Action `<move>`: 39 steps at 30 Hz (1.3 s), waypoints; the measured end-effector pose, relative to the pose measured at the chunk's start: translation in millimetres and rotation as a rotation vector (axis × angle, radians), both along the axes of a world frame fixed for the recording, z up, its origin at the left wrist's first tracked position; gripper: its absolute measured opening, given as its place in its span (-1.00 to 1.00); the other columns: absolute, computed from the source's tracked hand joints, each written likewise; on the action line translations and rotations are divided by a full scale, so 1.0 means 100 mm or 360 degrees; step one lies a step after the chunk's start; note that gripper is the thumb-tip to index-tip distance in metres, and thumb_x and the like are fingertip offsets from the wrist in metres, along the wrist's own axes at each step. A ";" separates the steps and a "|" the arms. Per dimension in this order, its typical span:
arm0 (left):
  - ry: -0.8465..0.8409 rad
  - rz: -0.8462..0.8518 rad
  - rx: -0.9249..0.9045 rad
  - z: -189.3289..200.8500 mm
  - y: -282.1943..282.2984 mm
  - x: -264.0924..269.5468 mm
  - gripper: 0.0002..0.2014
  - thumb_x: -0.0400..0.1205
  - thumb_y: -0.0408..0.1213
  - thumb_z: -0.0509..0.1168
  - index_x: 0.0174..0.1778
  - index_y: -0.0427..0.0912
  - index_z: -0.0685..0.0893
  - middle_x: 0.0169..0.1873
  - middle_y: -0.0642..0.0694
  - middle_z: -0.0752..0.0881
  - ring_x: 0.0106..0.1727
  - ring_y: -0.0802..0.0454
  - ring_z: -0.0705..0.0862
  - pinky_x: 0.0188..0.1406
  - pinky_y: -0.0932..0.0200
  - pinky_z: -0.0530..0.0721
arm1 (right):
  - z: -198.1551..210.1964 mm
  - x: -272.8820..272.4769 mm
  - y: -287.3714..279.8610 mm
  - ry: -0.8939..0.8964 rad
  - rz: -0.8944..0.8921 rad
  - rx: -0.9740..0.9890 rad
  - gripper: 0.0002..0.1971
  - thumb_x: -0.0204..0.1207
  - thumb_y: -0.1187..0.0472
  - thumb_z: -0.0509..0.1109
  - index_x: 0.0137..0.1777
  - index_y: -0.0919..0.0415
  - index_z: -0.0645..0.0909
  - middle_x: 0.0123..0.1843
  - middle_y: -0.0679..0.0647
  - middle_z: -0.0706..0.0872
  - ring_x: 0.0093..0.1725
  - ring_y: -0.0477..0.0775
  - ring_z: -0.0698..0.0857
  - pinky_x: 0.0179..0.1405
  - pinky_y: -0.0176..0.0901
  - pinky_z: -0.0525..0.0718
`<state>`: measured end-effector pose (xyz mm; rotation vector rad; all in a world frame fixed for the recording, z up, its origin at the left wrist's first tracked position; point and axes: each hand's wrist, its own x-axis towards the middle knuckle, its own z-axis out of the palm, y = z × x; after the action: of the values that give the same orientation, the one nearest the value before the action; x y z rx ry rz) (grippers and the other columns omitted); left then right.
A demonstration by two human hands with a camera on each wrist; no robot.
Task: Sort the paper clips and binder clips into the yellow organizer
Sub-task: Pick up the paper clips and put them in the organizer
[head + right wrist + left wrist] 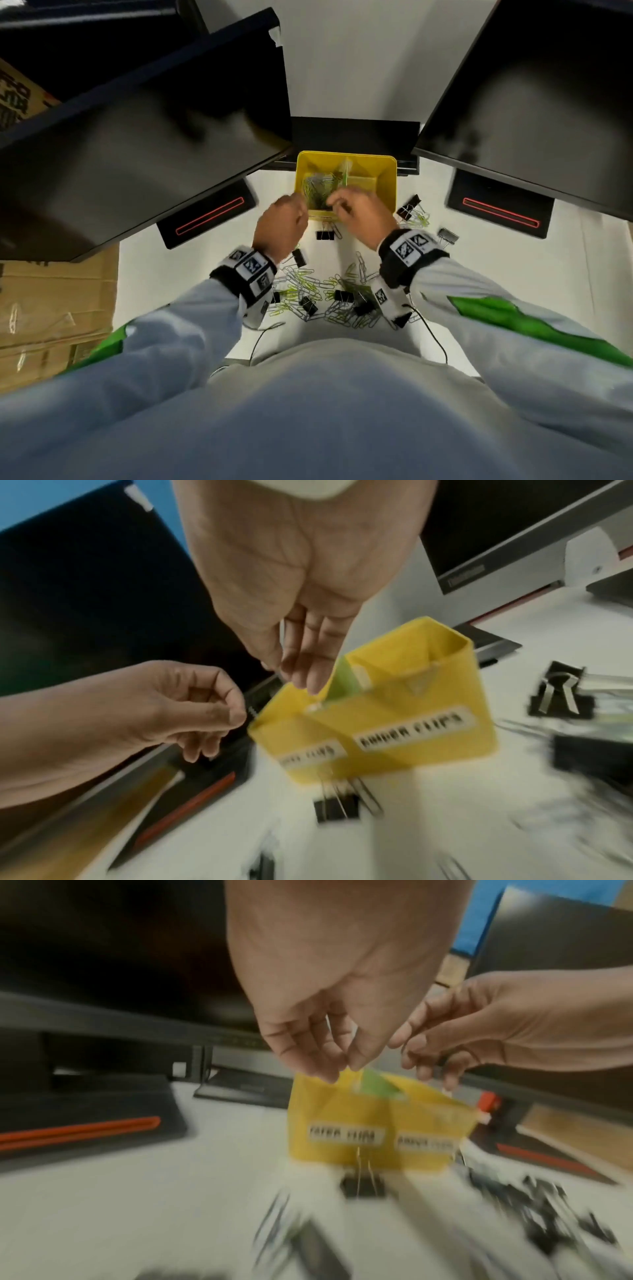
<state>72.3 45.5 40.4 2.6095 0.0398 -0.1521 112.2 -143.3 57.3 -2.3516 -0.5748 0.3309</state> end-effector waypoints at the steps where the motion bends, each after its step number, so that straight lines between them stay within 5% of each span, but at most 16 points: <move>1: 0.0133 -0.0025 0.0047 -0.11 0.01 -0.15 -0.92 0.60 -0.24 0.25 -0.02 -0.11 0.57 -0.13 -0.14 0.65 -0.20 -0.15 0.68 -0.26 0.04 0.66 | -0.10 -0.10 -0.03 0.0050 0.0099 -0.0121 -0.83 0.63 0.27 0.29 0.13 0.12 0.66 0.21 0.10 0.68 -0.03 -0.06 0.69 0.05 -0.18 0.70; 3: 0.0385 -0.0083 0.0148 -0.32 0.03 -0.39 -0.76 0.57 -0.20 0.32 0.14 -0.10 0.56 0.04 -0.16 0.59 0.01 -0.18 0.66 -0.13 0.04 0.63 | -0.31 -0.24 -0.03 0.0194 0.0228 -0.0385 -0.77 0.61 0.26 0.29 0.22 0.09 0.63 0.35 0.14 0.57 0.08 0.12 0.70 0.06 0.08 0.72; 7: 0.0543 -0.0244 0.0350 -0.55 0.00 -0.55 -0.49 0.50 -0.04 0.41 0.33 -0.10 0.47 0.22 -0.19 0.53 0.20 -0.20 0.57 0.18 -0.10 0.59 | -0.54 -0.37 0.06 0.0288 0.0398 -0.0746 -0.50 0.59 0.29 0.29 0.53 0.16 0.37 0.57 0.14 0.27 0.44 0.24 0.46 0.12 0.17 0.65; 12: 0.0416 -0.0350 0.0447 -0.60 -0.06 -0.57 -0.55 0.52 -0.06 0.37 0.29 -0.11 0.51 0.22 -0.16 0.59 0.22 -0.19 0.56 0.21 -0.07 0.50 | -0.64 -0.39 0.10 0.0214 0.0504 -0.0826 -0.52 0.58 0.40 0.22 0.51 0.24 0.37 0.59 0.12 0.27 0.41 0.25 0.47 0.12 0.17 0.68; 18: 0.0173 0.0013 0.0193 -0.44 0.21 -0.40 -0.61 0.56 -0.04 0.33 0.22 -0.15 0.53 0.05 -0.19 0.64 -0.05 -0.21 0.68 0.04 -0.05 0.58 | -0.68 -0.40 -0.29 0.0264 0.0228 -0.0852 -0.65 0.60 0.34 0.21 0.38 0.32 0.43 0.36 0.24 0.42 0.32 0.27 0.53 0.09 0.17 0.69; 22: 0.0323 0.0113 0.0377 -0.47 0.47 -0.24 -0.58 0.57 -0.02 0.32 0.26 -0.18 0.52 0.13 -0.26 0.61 0.09 -0.26 0.64 0.13 -0.12 0.55 | -0.68 -0.48 -0.39 0.0473 0.0215 -0.1040 -0.58 0.62 0.18 0.25 0.39 0.40 0.36 0.35 0.31 0.45 0.32 0.33 0.55 0.23 0.14 0.60; 31: 0.0417 -0.0584 0.0751 -0.56 0.26 -0.41 -0.13 0.35 0.35 0.40 0.37 -0.25 0.44 0.26 -0.23 0.52 0.27 -0.21 0.48 0.33 -0.08 0.40 | -0.69 -0.80 0.15 0.0318 0.0753 -0.0913 -0.40 0.48 -0.01 0.45 0.39 0.31 0.37 0.33 0.26 0.48 0.29 0.26 0.54 0.01 0.03 0.60; 35: 0.0479 -0.0907 0.0688 -0.57 0.16 -0.54 -0.19 0.29 0.19 0.54 0.34 -0.21 0.47 0.18 -0.15 0.56 0.17 -0.13 0.55 0.23 -0.04 0.49 | -0.72 -0.86 0.17 0.0160 0.0911 -0.1018 -0.27 0.50 0.14 0.46 0.56 0.39 0.21 0.48 0.33 0.38 0.38 0.30 0.50 0.11 0.12 0.65; 39: 0.0445 -0.0990 0.0618 -0.57 0.14 -0.66 -0.45 0.41 -0.07 0.55 0.23 -0.22 0.53 0.13 -0.18 0.56 0.09 -0.16 0.58 0.03 -0.02 0.52 | -0.68 -0.86 0.13 0.0112 0.0951 -0.0991 -0.53 0.61 0.33 0.29 0.49 0.41 0.31 0.37 0.32 0.52 0.28 0.33 0.59 0.06 0.10 0.64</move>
<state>6.4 59.7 -17.0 2.8706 -0.7122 -0.7947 26.5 -130.6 -10.3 -2.6741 -1.2888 0.9754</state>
